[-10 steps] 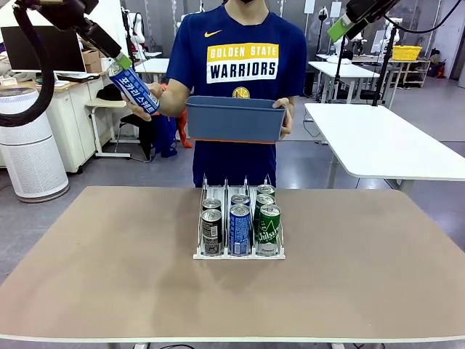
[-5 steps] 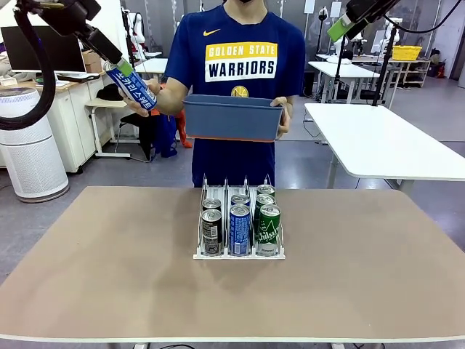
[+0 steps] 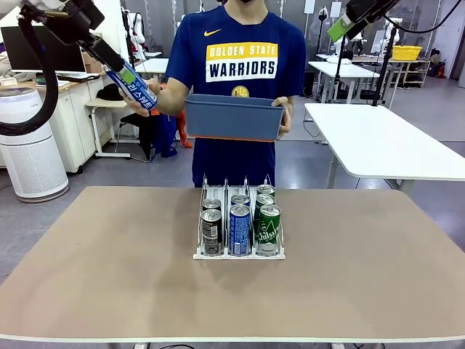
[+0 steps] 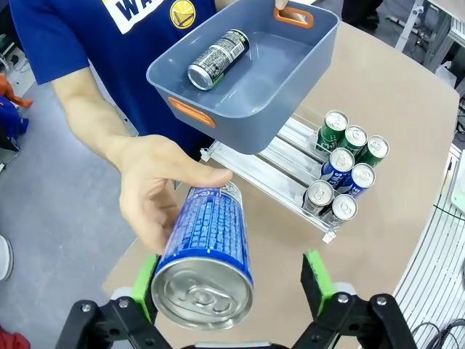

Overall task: Fill the beverage cans into the dispenser.
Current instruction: Pick up the Ionic drink handed by the human.

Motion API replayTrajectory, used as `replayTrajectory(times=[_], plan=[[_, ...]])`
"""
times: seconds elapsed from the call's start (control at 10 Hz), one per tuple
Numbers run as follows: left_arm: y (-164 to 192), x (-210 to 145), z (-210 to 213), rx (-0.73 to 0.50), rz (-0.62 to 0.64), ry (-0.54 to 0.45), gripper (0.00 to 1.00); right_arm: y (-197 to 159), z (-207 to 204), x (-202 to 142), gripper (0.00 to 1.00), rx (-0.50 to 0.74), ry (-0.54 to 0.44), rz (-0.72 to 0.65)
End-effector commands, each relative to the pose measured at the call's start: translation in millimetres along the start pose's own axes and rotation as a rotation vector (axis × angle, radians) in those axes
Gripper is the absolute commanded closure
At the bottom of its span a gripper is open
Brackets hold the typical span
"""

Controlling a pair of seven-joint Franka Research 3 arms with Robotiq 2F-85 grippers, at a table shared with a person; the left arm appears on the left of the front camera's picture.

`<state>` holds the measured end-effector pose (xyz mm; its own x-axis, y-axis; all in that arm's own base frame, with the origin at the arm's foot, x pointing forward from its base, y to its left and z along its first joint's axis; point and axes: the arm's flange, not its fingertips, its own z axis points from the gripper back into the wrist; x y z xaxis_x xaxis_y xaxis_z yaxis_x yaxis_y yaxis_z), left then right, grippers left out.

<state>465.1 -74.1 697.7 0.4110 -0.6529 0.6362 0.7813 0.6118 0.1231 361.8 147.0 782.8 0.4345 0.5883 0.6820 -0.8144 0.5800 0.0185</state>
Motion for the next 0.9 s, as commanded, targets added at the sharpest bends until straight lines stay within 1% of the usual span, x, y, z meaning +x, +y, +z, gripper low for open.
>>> replayTrajectory(times=[0.0,0.3,0.4,0.7,0.8], plan=[[3.6,-6.0,-7.4,-0.012,0.001,-0.012,0.0,0.8,0.1,-0.5,0.0,0.008,0.006,0.002],[6.7,-5.1,-15.5,0.005,-0.003,-0.006,0.0,0.8,0.1,-0.5,0.0,0.008,0.006,0.002],[3.5,-2.0,-9.8,-0.007,0.005,0.013,0.0,0.8,0.1,-0.5,0.0,0.008,0.006,0.002],[3.5,-2.0,-9.8,-0.007,0.005,0.013,0.0,0.8,0.1,-0.5,0.0,0.008,0.006,0.002],[4.1,-0.9,-11.9,-0.005,0.003,0.012,0.6,0.8,0.1,-0.5,0.0,0.008,0.006,0.002]])
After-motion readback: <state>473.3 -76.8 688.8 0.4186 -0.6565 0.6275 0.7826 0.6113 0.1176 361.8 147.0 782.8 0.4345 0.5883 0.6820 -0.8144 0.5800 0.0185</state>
